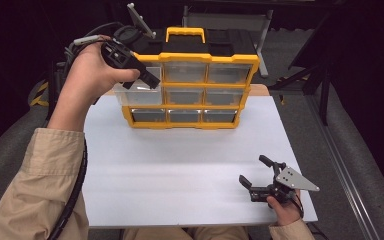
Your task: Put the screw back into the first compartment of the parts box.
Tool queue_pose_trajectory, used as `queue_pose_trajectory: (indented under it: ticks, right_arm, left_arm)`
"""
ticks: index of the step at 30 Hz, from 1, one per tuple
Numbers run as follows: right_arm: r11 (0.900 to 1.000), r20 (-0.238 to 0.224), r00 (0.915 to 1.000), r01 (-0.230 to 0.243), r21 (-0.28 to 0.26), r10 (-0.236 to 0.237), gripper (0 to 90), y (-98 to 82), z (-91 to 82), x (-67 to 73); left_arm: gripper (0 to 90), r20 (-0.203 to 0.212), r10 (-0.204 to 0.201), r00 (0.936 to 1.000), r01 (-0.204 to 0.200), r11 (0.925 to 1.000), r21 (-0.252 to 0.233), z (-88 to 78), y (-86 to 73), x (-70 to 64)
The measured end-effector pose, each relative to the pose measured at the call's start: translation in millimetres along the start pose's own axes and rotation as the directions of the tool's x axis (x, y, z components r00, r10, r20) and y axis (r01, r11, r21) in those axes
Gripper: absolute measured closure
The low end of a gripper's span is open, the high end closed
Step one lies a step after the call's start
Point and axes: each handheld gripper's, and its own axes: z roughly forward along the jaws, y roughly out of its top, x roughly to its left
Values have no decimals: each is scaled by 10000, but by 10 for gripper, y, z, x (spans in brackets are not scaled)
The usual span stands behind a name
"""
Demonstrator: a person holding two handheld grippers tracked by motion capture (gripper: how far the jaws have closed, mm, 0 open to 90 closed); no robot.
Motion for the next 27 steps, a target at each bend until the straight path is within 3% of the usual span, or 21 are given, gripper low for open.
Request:
queue_pose_trajectory:
  ticks: [15, 27]
  right_arm:
    - [9999, -57, 10000, 15, -116, -16, 23, 11, -1, 9]
    - [9998, -95, 10000, -9, -177, 7, 23, 13, 0, 8]
  left_arm:
    - [877, -693, -728, 9949, 705, 9969, -348, -25, 68, 266]
    - [876, -1007, -1130, 9885, 1100, 9933, -350, 142, 53, 450]
